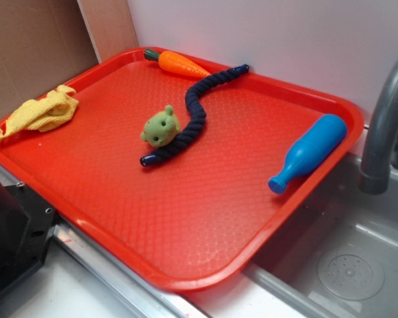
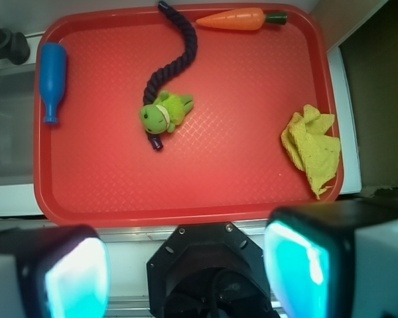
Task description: Grab the yellow cloth.
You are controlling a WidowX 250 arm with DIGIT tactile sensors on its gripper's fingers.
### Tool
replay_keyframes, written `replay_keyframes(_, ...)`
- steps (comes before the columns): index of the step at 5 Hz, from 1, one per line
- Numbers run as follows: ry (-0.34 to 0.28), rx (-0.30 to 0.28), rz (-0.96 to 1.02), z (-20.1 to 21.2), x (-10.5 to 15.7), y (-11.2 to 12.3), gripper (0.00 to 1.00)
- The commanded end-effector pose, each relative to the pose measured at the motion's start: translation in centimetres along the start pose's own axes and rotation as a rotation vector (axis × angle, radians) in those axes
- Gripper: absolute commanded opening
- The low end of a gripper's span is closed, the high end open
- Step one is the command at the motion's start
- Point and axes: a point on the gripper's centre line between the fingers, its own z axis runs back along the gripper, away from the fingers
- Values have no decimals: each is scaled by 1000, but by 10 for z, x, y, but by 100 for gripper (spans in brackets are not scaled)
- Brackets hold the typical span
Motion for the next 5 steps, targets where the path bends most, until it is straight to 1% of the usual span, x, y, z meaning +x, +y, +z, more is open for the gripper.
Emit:
replay_keyframes(1, 0, 0, 0, 0, 0, 0, 100)
replay_keyframes(2, 139, 44, -207, -50, 11, 51, 100)
replay_keyframes(3, 116, 49, -399, -80, -14, 93, 100)
replay_keyframes(5, 116, 49, -399, -80, -14, 93, 100)
